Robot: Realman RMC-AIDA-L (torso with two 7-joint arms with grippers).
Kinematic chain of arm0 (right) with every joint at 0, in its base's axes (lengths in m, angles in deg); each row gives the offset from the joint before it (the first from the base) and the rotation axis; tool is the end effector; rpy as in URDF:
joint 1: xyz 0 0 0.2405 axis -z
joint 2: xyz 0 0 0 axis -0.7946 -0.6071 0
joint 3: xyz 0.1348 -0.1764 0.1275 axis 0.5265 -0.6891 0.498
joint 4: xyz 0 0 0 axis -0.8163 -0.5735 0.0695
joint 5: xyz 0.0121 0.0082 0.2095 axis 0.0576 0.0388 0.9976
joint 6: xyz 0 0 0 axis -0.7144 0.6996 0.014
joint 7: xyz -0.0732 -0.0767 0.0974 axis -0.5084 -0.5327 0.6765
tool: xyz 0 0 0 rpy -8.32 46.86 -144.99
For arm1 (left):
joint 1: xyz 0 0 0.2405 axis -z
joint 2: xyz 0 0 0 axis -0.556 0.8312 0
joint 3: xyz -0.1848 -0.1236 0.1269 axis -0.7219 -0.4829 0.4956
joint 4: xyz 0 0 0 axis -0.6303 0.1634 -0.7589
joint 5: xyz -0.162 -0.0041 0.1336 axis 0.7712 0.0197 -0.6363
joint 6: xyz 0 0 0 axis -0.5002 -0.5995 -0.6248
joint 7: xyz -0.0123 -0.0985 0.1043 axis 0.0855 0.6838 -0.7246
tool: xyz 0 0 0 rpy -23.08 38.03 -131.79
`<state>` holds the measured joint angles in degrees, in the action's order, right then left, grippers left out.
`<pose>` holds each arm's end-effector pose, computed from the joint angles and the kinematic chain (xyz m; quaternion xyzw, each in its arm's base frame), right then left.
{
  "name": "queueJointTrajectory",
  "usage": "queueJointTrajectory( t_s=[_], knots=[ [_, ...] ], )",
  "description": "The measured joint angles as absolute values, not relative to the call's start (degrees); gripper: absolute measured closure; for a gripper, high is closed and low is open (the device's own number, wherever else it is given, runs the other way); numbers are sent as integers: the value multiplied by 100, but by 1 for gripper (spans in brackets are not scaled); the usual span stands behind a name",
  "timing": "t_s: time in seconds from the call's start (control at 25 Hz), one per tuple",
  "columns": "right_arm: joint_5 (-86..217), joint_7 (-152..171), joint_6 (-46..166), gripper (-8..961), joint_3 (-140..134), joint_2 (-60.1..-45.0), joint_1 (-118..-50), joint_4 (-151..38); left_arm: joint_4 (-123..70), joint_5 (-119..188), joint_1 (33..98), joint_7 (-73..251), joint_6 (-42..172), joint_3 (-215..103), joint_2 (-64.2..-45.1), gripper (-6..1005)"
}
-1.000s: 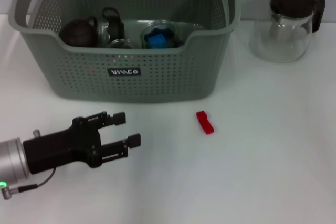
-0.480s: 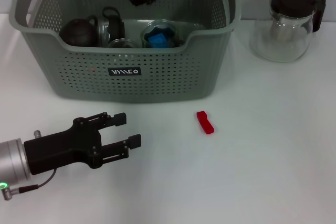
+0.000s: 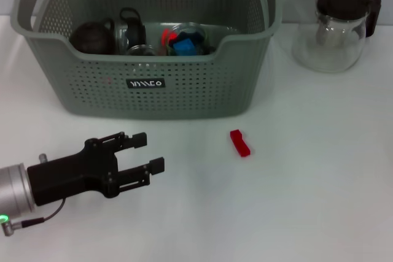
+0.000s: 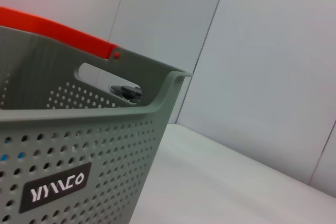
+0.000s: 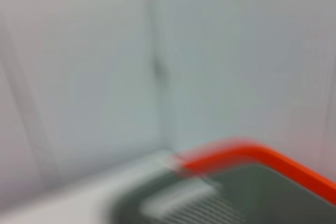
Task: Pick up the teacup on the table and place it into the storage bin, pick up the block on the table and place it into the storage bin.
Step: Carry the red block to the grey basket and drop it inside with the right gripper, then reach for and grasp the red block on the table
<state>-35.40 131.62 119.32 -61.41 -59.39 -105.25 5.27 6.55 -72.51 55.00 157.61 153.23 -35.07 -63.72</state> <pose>0.0175 0.4296 0.0150 -0.9527 0.1457 0.2042 0.1715 -0.2996 0.2631 -0.0190 -0.9005 -0.2602 -0.3110 0.1570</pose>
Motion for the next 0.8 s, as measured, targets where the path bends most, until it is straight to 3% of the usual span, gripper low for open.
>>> queueJointTrajectory(
  t_s=[0.28, 0.4, 0.56, 0.64, 0.8],
  knots=[
    [-1307, 11472, 14316, 35, -5345, -5662, -8676, 849, 636, -7248, 5537, 15747, 15295, -3506, -6367, 260],
    [-1886, 11604, 14900, 38, -5201, -5469, -8240, 982, 635, -7248, 5540, 15762, 15310, -3507, -6360, 260],
    [-3274, 12405, 15598, 41, -5151, -5234, -8170, 1139, 636, -7248, 5543, 15768, 15309, -3510, -6349, 259],
    [-3948, 12837, 15727, 40, -5135, -5229, -8284, 1248, 637, -7248, 5555, 15768, 15295, -3507, -6352, 259],
    [-5098, 13182, 15897, 43, -5259, -5420, -8750, 1352, 638, -7249, 5564, 15768, 15287, -3508, -6355, 259]
  ],
)
